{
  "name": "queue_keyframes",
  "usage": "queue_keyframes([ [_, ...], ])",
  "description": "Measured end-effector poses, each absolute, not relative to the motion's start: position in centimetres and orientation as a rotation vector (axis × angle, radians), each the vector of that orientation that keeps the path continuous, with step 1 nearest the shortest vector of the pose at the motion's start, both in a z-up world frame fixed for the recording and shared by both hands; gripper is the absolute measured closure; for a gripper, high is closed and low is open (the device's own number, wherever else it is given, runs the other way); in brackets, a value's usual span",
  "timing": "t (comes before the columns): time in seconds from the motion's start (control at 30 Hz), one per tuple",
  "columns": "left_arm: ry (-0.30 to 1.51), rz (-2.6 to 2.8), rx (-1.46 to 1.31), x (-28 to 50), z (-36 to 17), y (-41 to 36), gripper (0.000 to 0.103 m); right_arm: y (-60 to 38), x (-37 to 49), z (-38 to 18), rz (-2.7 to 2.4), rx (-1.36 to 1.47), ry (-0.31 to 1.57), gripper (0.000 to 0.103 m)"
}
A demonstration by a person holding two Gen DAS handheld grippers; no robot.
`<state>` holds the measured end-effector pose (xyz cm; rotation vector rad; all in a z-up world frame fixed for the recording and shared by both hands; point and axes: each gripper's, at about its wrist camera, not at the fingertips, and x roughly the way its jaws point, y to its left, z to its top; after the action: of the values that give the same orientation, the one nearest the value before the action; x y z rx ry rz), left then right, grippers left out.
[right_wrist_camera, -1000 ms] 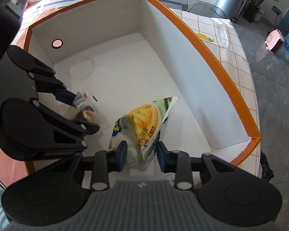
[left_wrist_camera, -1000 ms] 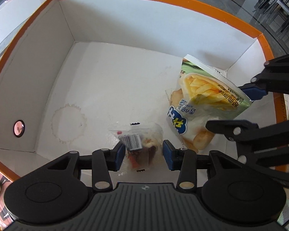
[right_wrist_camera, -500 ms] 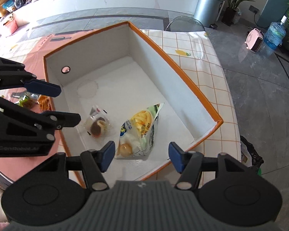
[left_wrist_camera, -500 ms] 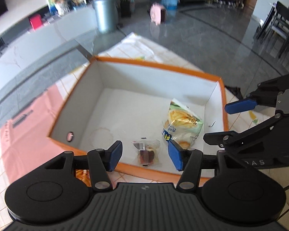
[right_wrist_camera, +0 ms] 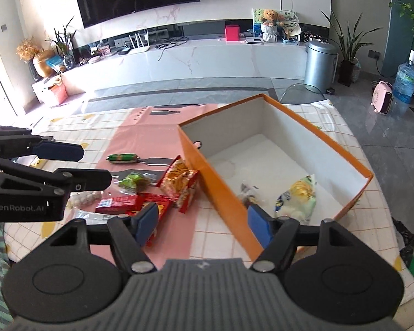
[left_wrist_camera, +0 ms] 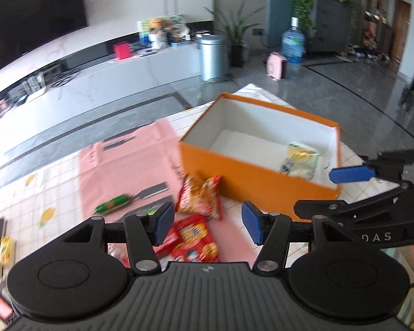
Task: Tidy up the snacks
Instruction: 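Withdraw both tools from the box back toward the snacks, then grasp the red chip bag with the left tool while the right tool grasps the Mimi bag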
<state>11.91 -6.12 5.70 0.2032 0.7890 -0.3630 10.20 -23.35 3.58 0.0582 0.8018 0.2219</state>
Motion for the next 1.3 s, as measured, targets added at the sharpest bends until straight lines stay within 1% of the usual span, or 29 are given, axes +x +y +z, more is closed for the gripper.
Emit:
queue_keyframes([
  [0.17, 0.759, -0.261, 0.119, 9.2, 3.3, -1.7, 0.037, -20.0, 7.9, -0.1, 0.194, 0.100, 0.784, 0.032],
  [0.27, 0.789, -0.238, 0.034, 8.7, 1.1, 0.7, 0.037, -18.6, 7.0, -2.3, 0.185, 0.141, 0.788, 0.031],
  [0.3, 0.796, -0.237, 0.012, 8.6, 0.4, 1.5, 0.037, -18.2, 6.7, -2.9, 0.179, 0.155, 0.786, 0.030],
  [0.4, 0.814, -0.235, -0.018, 7.5, -2.2, 3.2, 0.037, -17.1, 6.3, -4.4, 0.162, 0.182, 0.772, 0.028],
  [0.47, 0.820, -0.230, -0.024, 7.2, -3.6, 4.1, 0.037, -16.5, 6.4, -5.2, 0.155, 0.179, 0.763, 0.023],
  [0.5, 0.820, -0.223, -0.029, 7.0, -4.2, 4.6, 0.037, -16.1, 6.4, -5.5, 0.152, 0.173, 0.756, 0.018],
  [0.53, 0.823, -0.214, -0.033, 6.9, -4.7, 4.9, 0.037, -15.8, 6.5, -5.9, 0.151, 0.165, 0.749, 0.016],
  [0.67, 0.850, -0.178, -0.055, 7.2, -6.4, 6.2, 0.037, -14.2, 7.5, -7.1, 0.171, 0.128, 0.778, 0.015],
  [0.9, 0.855, -0.197, -0.089, 8.6, -7.7, 6.9, 0.037, -13.3, 9.9, -8.9, 0.166, 0.079, 0.796, 0.015],
  [0.97, 0.868, -0.216, -0.101, 9.1, -7.9, 6.5, 0.037, -13.4, 10.8, -9.1, 0.149, 0.050, 0.790, 0.018],
  [1.03, 0.876, -0.245, -0.136, 9.6, -8.0, 6.0, 0.037, -13.8, 11.8, -9.2, 0.136, 0.019, 0.786, 0.029],
  [1.13, 0.887, -0.287, -0.166, 10.5, -8.0, 4.4, 0.036, -14.4, 13.3, -9.2, 0.140, -0.040, 0.788, 0.039],
  [1.17, 0.889, -0.296, -0.160, 10.7, -8.0, 3.8, 0.034, -14.5, 13.9, -9.1, 0.147, -0.071, 0.786, 0.042],
  [1.23, 0.890, -0.309, -0.135, 11.4, -8.1, 2.3, 0.026, -14.7, 14.9, -9.0, 0.166, -0.145, 0.772, 0.049],
  [1.3, 0.904, -0.318, -0.118, 12.1, -8.2, 1.0, 0.024, -15.0, 15.8, -8.8, 0.195, -0.231, 0.751, 0.051],
])
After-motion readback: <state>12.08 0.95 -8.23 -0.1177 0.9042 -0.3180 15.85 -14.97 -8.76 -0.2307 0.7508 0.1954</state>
